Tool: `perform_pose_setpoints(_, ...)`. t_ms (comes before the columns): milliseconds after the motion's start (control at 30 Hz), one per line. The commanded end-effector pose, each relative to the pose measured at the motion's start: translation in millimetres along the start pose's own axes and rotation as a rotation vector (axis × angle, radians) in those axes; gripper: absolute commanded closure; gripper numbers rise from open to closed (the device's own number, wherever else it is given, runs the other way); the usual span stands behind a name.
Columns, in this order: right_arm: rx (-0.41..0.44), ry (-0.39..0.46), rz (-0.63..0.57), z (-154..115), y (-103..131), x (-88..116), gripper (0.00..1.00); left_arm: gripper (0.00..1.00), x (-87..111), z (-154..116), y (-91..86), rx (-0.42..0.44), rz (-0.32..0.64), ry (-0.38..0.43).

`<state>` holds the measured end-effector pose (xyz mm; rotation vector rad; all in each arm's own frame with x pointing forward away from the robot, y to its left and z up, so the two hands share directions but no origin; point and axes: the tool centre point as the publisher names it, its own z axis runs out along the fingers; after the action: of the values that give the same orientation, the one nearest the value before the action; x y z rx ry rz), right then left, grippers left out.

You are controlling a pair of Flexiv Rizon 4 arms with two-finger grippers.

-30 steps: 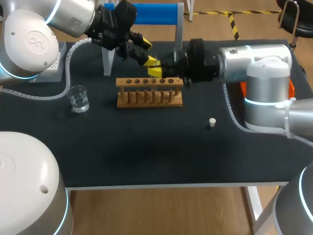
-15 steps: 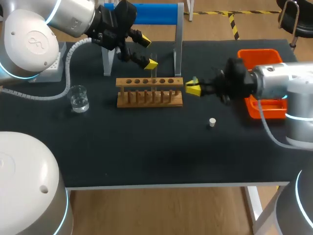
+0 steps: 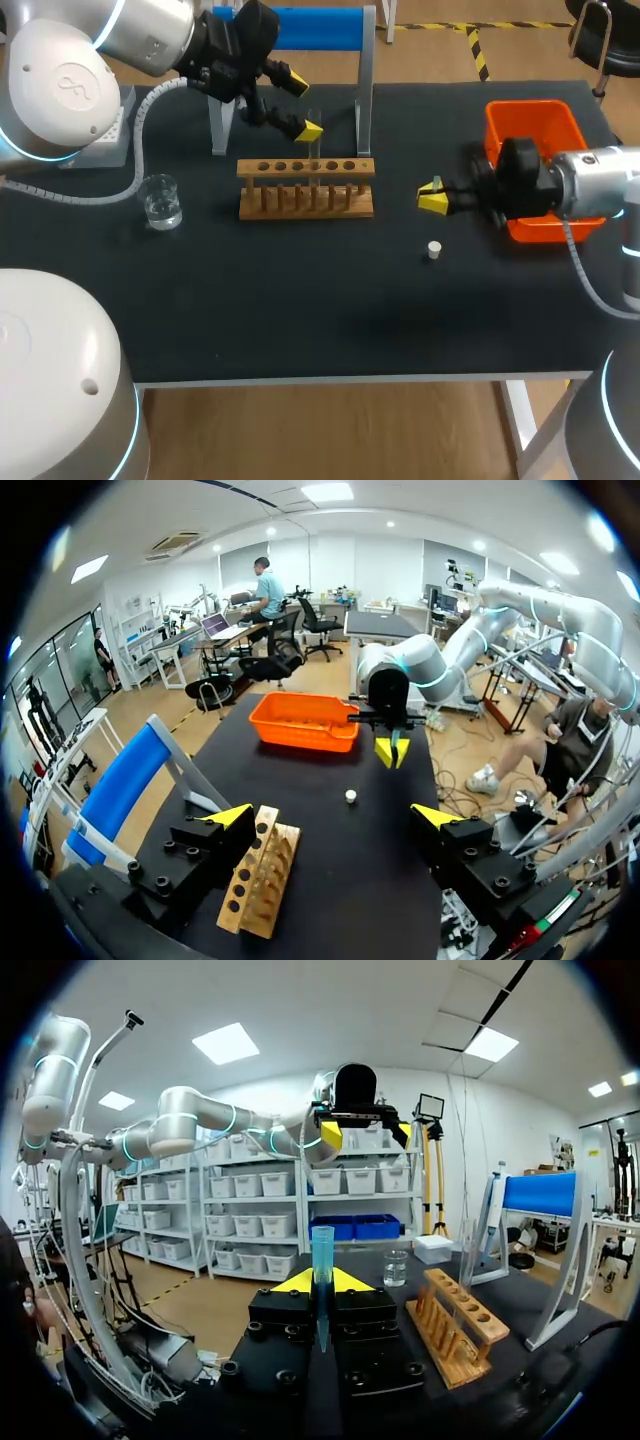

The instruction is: Invert the test tube, pick up the pipette, mount the tip to pipette, aspirate from beaker and dispense into the tube, eject the tip, return the pipette, and cap with the stopper.

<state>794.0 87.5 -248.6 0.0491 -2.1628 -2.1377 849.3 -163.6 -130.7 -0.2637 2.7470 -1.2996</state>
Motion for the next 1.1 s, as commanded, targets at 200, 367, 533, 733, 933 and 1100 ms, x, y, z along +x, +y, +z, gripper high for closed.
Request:
perform_pose_setpoints(200,0.021,-0.006,0.01,-1.3,-2.6,1.1,1.0,0.0,0.1,-1.5,-0.3,-0.004,-0.001,0.002)
perform_pose_setpoints(367,0.025,-0.008,0.009,-1.6,-2.7,1.6,1.0,0.0,0.1,-1.5,-0.3,-0.004,-0.001,0.002)
perform_pose_setpoints(533,0.025,-0.008,0.009,-1.6,-2.7,1.6,1.0,0.0,0.1,-1.5,-0.3,-0.004,-0.001,0.002)
perform_pose_setpoints(733,0.025,-0.008,0.009,-1.6,-2.7,1.6,1.0,0.0,0.1,-1.5,-0.3,-0.004,-0.001,0.002)
perform_pose_setpoints(933,0.025,-0.008,0.009,-1.6,-2.7,1.6,1.0,0.0,0.1,-1.5,-0.3,-0.004,-0.001,0.002)
perform_pose_setpoints(1100,0.025,-0.008,0.009,-1.6,-2.7,1.6,1.0,0.0,0.1,-1.5,-0.3,-0.004,-0.001,0.002)
